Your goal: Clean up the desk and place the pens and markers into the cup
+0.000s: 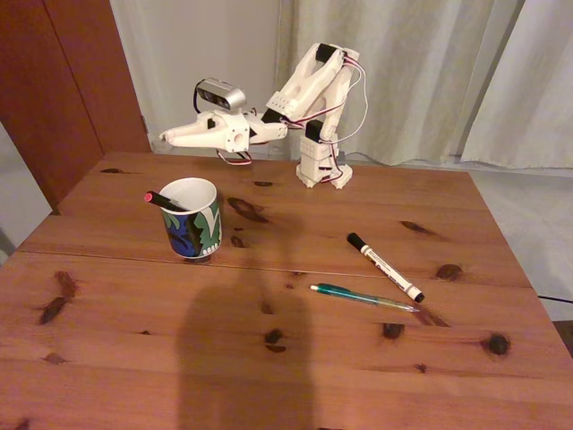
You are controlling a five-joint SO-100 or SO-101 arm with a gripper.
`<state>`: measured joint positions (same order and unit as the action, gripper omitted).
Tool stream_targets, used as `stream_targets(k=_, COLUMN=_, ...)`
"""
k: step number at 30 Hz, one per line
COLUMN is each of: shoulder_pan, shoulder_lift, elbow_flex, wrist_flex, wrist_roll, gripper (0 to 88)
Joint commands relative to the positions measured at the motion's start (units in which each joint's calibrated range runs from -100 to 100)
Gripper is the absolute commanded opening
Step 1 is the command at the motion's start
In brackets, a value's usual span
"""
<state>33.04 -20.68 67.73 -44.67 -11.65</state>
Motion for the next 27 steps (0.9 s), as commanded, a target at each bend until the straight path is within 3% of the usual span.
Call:
stream_targets(k=1, shoulder_pan=-7.0, shoulder_lift=-3.3, elbow_flex=-0.6, wrist_flex=-0.8, wrist_roll=0.5, gripper=11.0)
stream_targets(k=8, shoulder_pan=-25.8, shoulder_lift=-3.4, elbow_flex=1.3, wrist_flex=5.7, wrist_roll=4.6, gripper=10.9)
stream_targets(k=13, shoulder_pan=-34.4, shoulder_lift=-4.4, elbow_flex=1.0, wrist_flex=20.7, wrist_roll=6.9, gripper=10.9)
stream_targets(k=27, shoulder_pan=-50.6, shoulder_lift=-6.8, elbow_flex=-5.6, wrist_flex=60.0, wrist_roll=6.6, gripper=11.5)
